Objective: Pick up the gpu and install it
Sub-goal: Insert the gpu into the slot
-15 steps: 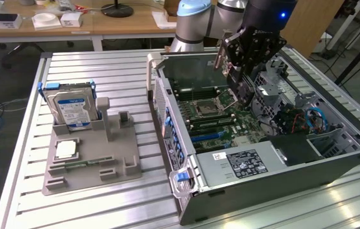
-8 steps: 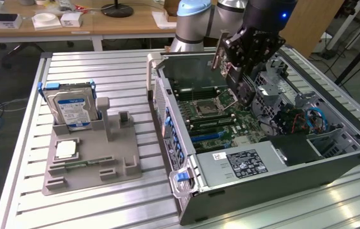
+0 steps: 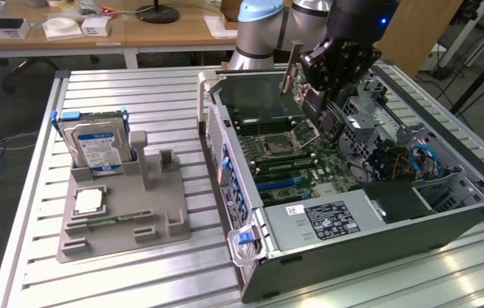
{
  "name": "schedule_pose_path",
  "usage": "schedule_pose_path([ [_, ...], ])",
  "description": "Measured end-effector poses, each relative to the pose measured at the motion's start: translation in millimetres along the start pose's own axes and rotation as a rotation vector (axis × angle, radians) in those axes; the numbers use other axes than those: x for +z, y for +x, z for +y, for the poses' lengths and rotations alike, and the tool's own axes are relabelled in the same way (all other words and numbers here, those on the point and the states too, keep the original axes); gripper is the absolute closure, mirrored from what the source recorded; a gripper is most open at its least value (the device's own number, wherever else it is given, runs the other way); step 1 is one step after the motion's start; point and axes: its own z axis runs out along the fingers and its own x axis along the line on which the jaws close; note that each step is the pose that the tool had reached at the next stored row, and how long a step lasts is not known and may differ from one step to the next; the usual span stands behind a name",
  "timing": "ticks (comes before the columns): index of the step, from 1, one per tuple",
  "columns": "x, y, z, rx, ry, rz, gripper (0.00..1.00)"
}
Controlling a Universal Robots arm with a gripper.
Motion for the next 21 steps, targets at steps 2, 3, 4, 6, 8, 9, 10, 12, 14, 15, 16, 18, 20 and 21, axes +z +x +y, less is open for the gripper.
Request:
schedule_pose_path([
  [2, 0.3, 0.0, 0.0, -0.037, -0.001, 0.0015, 0.74],
  [3, 0.4, 0.0, 0.0, -0.055, -0.0014, 0.0024, 0.74],
  [4, 0.5, 0.0, 0.0, -0.073, -0.0018, 0.0031, 0.74],
  [6, 0.8, 0.0, 0.0, -0.109, -0.0027, 0.0047, 0.74],
  [8, 1.3, 0.0, 0.1, -0.141, -0.0037, 0.0059, 0.74],
  [9, 1.4, 0.0, 0.1, -0.156, -0.0038, 0.0067, 0.74],
  [10, 1.4, 0.0, 0.1, -0.171, -0.004, 0.0075, 0.74],
  [12, 1.7, 0.0, 0.1, -0.201, -0.0048, 0.0088, 0.74],
  [14, 1.9, 0.0, 0.1, -0.233, -0.0056, 0.0102, 0.74],
  [15, 2.0, 0.0, 0.1, -0.25, -0.0059, 0.011, 0.74],
  [16, 2.1, 0.0, 0.0, -0.267, -0.0063, 0.0117, 0.74],
  [18, 2.2, 0.0, 0.0, -0.302, -0.0072, 0.0133, 0.74],
  [20, 2.4, 0.0, 0.0, -0.335, -0.0079, 0.0148, 0.74],
  [21, 2.5, 0.0, 0.0, -0.351, -0.0083, 0.0154, 0.74],
])
